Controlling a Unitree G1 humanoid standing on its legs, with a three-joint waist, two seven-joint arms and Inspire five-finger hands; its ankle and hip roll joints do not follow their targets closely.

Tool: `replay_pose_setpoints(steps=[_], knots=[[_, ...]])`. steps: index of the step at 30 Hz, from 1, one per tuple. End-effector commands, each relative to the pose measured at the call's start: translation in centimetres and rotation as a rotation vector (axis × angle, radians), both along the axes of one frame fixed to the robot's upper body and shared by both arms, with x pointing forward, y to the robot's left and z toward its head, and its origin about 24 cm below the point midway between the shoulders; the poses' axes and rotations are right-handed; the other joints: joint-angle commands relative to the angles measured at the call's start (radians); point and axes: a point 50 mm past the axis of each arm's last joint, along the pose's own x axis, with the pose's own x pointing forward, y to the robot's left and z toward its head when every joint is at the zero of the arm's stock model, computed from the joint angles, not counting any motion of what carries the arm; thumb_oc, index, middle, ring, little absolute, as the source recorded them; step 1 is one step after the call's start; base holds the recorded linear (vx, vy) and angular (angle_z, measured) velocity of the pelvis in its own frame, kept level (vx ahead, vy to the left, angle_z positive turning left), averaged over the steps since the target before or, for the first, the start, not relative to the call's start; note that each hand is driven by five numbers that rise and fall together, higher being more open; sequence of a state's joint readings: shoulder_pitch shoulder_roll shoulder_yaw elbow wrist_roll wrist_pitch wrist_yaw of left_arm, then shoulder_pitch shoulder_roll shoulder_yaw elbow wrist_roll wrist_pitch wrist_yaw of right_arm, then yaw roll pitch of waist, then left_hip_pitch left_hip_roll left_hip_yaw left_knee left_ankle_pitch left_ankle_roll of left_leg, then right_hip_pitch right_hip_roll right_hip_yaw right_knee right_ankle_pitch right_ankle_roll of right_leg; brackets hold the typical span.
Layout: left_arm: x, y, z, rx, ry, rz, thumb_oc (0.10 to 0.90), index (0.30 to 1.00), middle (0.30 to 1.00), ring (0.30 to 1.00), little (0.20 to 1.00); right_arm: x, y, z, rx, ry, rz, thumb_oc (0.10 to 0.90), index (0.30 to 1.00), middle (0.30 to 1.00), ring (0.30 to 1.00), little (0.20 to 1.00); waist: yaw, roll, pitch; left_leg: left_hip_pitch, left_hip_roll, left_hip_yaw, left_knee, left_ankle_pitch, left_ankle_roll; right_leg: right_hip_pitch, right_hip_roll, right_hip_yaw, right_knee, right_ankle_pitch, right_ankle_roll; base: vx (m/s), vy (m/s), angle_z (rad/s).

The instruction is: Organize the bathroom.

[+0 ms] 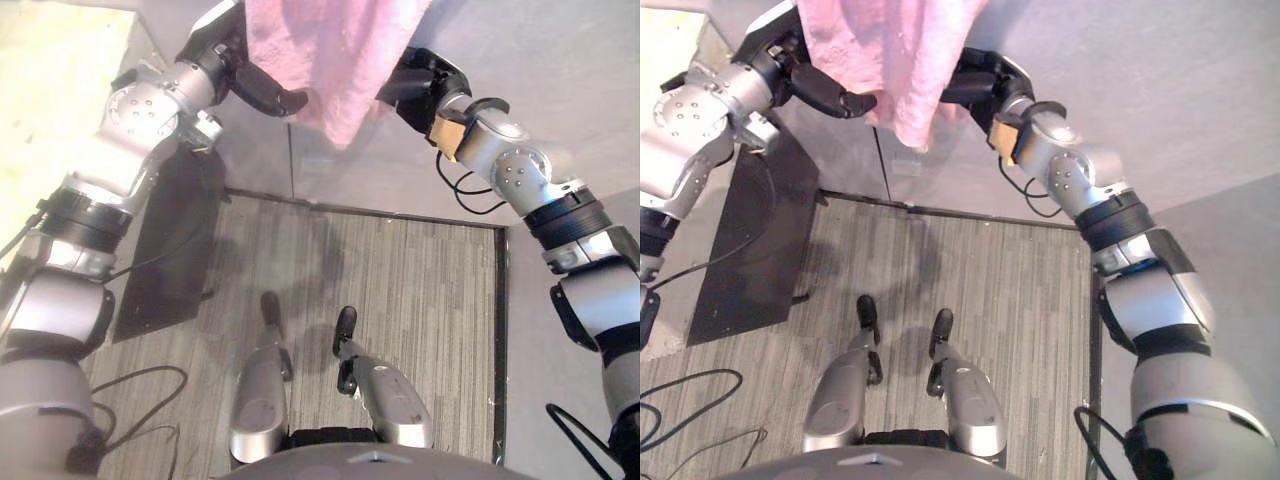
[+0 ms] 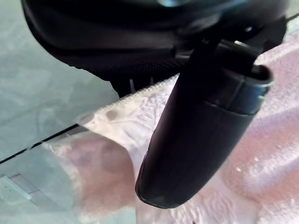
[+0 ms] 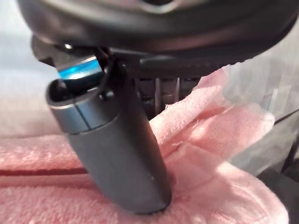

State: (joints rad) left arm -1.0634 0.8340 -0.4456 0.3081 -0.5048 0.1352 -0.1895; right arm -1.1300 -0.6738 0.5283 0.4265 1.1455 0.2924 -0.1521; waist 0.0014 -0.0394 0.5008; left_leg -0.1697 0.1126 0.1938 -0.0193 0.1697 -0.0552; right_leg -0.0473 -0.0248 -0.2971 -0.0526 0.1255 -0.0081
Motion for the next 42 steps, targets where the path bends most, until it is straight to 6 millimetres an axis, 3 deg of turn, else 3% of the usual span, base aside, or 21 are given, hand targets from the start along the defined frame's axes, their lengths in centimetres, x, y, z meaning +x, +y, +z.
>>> replay_pose_setpoints(steps=[1,5,6,7,8,9,11,12,13,14,15,32,42], knots=[[-0.7,-1.3,2.7,-0.054,-0.137,-0.056,0.8,0.9,0.9,0.9,0.9,-3.5,2.6,13.4,0.134,-0.533,0.079,0.8,0.9,0.9,0.9,0.9,0.077,-0.071,-0.151,0.087,0.005,-0.028,0.049,-0.123,-0.035,-0.029,-0.093,0.033,0.066,-0.069,0.12,0.0,-0.003,0.1],[-0.5,-0.9,2.3,-0.034,-0.114,-0.022,0.8,0.9,0.9,0.9,0.9,-3.5,2.2,13.6,0.117,-0.534,0.056,0.8,0.9,0.9,0.9,0.9,0.075,-0.073,-0.154,0.087,0.006,-0.026,0.052,-0.125,-0.034,-0.029,-0.093,0.032,0.068,-0.07,0.121,0.0,-0.001,0.01],[-0.5,-0.8,2.3,-0.031,-0.112,-0.015,0.8,0.9,0.9,0.9,0.9,-3.5,2.0,13.6,0.108,-0.535,0.047,0.77,0.855,0.855,0.855,0.855,0.074,-0.072,-0.156,0.088,0.006,-0.025,0.05,-0.125,-0.033,-0.03,-0.092,0.033,0.068,-0.07,0.121,0.0,0.0,0.0],[-0.5,-0.7,2.2,-0.028,-0.109,-0.01,0.8,0.9,0.9,0.9,0.9,-3.4,1.8,13.6,0.099,-0.535,0.036,0.707,0.761,0.761,0.761,0.761,0.073,-0.072,-0.156,0.089,0.005,-0.024,0.05,-0.125,-0.033,-0.03,-0.092,0.034,0.068,-0.071,0.121,0.0,0.0,0.0],[-0.5,-0.6,2.3,-0.028,-0.11,-0.004,0.775,0.862,0.862,0.862,0.862,-3.4,1.6,13.6,0.093,-0.537,0.031,0.687,0.731,0.731,0.731,0.731,0.073,-0.072,-0.156,0.089,0.005,-0.024,0.05,-0.125,-0.033,-0.03,-0.093,0.035,0.069,-0.07,0.121,0.0,0.0,0.0],[-0.6,-0.5,2.3,-0.022,-0.111,-0.001,0.8,0.9,0.9,0.9,0.9,-3.4,1.4,13.7,0.078,-0.544,0.02,0.668,0.702,0.702,0.702,0.702,0.073,-0.071,-0.155,0.089,0.005,-0.023,0.051,-0.125,-0.033,-0.03,-0.094,0.035,0.07,-0.069,0.122,0.0,0.0,0.0],[-0.5,-0.4,2.4,-0.014,-0.11,0.003,0.776,0.865,0.865,0.865,0.865,-3.3,1.0,13.8,0.063,-0.55,0.013,0.64,0.66,0.66,0.66,0.66,0.071,-0.068,-0.155,0.089,0.005,-0.021,0.051,-0.126,-0.033,-0.031,-0.095,0.036,0.071,-0.07,0.122,0.0,0.0,0.0],[-0.5,-0.2,2.4,-0.01,-0.108,0.004,0.761,0.841,0.841,0.841,0.841,-3.3,0.7,13.9,0.048,-0.556,0.001,0.582,0.573,0.573,0.573,0.573,0.069,-0.066,-0.153,0.089,0.004,-0.022,0.052,-0.126,-0.033,-0.033,-0.096,0.039,0.072,-0.069,0.123,0.0,0.0,0.0],[-0.5,-0.2,2.4,-0.008,-0.107,0.005,0.726,0.789,0.789,0.789,0.789,-3.3,0.6,13.9,0.045,-0.556,-0.001,0.552,0.528,0.528,0.528,0.528,0.068,-0.065,-0.153,0.089,0.004,-0.022,0.052,-0.126,-0.033,-0.033,-0.096,0.04,0.073,-0.069,0.123,0.0,0.0,0.0],[-0.5,0.0,2.4,-0.005,-0.099,0.005,0.456,0.385,0.385,0.385,0.385,-3.2,0.1,14.0,0.029,-0.559,-0.012,0.4,0.3,0.3,0.3,0.3,0.064,-0.059,-0.151,0.089,0.003,-0.022,0.054,-0.126,-0.033,-0.034,-0.098,0.044,0.074,-0.068,0.124,0.0,0.0,0.0],[-0.5,0.0,2.4,-0.005,-0.099,0.007,0.4,0.3,0.3,0.3,0.3,-3.2,0.0,14.0,0.025,-0.56,-0.016,0.4,0.3,0.3,0.3,0.3,0.063,-0.058,-0.151,0.089,0.003,-0.022,0.054,-0.126,-0.033,-0.034,-0.098,0.045,0.075,-0.069,0.124,0.0,0.0,0.0],[-0.4,0.2,2.7,-0.017,-0.109,0.032,0.4,0.3,0.3,0.3,0.3,-2.7,-1.1,13.7,-0.109,-0.563,-0.098,0.4,0.3,0.3,0.3,0.3,0.049,-0.035,-0.152,0.097,0.003,-0.014,0.045,-0.124,-0.034,-0.041,-0.104,0.057,0.084,-0.075,0.123,0.0,0.0,0.0],[1.0,4.0,-0.3,-0.035,0.017,0.304,0.4,0.3,0.3,0.3,0.3,-2.2,-4.6,14.0,-0.226,-0.543,-0.383,0.4,0.3,0.3,0.3,0.3,0.04,-0.032,-0.144,0.094,0.002,-0.013,0.048,-0.125,-0.032,-0.049,-0.102,0.064,0.094,-0.078,0.124,0.0,0.0,0.0]])
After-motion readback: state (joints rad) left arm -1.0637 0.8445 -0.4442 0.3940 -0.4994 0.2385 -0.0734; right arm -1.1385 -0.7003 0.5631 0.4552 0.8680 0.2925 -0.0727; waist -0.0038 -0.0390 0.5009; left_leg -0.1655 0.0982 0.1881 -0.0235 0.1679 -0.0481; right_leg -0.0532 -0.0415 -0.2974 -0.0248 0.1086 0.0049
